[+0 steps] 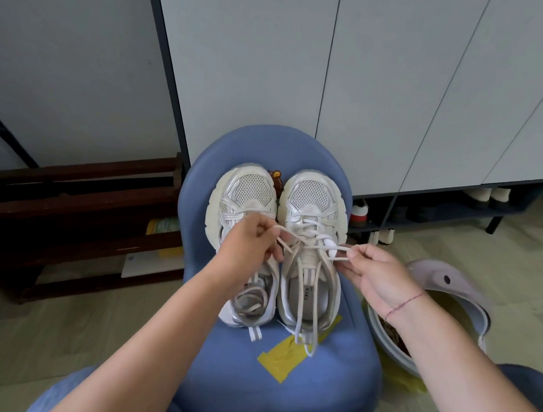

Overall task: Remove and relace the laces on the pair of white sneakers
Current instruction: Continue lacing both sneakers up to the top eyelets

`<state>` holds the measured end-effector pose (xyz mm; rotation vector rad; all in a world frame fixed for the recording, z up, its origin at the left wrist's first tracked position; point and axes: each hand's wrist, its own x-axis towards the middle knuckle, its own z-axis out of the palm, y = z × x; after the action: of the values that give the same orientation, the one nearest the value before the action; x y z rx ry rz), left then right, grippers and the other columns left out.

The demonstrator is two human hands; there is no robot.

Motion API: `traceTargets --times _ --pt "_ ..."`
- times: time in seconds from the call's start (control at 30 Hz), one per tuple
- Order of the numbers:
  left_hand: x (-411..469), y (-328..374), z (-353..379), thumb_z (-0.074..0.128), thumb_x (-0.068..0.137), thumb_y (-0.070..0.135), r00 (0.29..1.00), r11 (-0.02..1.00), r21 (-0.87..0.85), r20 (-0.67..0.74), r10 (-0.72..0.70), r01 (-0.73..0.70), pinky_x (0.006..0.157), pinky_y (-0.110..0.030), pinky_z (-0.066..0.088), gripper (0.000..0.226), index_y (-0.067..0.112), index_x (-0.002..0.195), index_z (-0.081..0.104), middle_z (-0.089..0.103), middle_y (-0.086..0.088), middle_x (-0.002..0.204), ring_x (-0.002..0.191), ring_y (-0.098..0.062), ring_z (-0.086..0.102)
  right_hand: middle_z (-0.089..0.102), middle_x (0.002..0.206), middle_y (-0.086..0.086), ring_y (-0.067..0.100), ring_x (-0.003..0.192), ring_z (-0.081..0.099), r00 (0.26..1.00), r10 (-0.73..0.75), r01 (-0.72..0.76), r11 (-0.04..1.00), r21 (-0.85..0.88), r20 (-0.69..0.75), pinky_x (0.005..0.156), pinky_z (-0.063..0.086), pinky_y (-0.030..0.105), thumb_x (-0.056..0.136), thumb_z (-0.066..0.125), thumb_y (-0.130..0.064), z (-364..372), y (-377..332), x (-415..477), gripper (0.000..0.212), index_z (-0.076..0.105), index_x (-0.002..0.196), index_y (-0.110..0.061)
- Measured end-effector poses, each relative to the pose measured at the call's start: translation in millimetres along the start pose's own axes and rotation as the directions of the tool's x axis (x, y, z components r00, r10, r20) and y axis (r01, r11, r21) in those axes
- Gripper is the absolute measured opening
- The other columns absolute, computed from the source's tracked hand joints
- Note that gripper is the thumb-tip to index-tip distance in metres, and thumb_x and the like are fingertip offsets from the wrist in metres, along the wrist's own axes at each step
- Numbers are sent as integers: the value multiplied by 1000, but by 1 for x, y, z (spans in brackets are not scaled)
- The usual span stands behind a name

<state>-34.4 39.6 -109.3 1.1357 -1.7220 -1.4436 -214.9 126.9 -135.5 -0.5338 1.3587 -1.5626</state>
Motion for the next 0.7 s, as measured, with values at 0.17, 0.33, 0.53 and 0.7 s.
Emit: traceTargets --times 0.17,0.33,0.53,0.7 --pt "-3 4 -2 56 99 16 998 971 233 50 45 -56 51 -20 41 6 15 95 61 61 3 63 45 -5 46 57 78 8 14 70 56 993 -112 103 978 -182 -40 63 50 18 93 44 11 10 7 4 25 53 77 -6" --pt "-7 0 7 67 93 24 983 861 475 73 168 -182 48 -15 31 14 17 81 63 47 9 56 48 -3 44 62 73 0 9 64 54 985 -144 174 867 -468 100 61 45 14 89 58 2 10 1 4 19 61 83 -16" --pt "-5 -2 9 52 101 24 981 814 547 86 175 -193 62 -37 50 19 11 87 55 66 -2 75 54 -14 50 68 80 9 15 72 59 945 -279 311 622 -718 167 74 48 29 84 67 -6 5 -5 0 19 65 76 -23" --pt "-9 1 6 37 106 20 998 936 350 -39 56 -38 48 -27 41 18 14 92 46 69 0 81 46 -19 54 52 70 2 11 64 45 995 -99 78 875 -477 -18 61 37 22 95 52 -8 2 -4 -4 22 60 76 -15"
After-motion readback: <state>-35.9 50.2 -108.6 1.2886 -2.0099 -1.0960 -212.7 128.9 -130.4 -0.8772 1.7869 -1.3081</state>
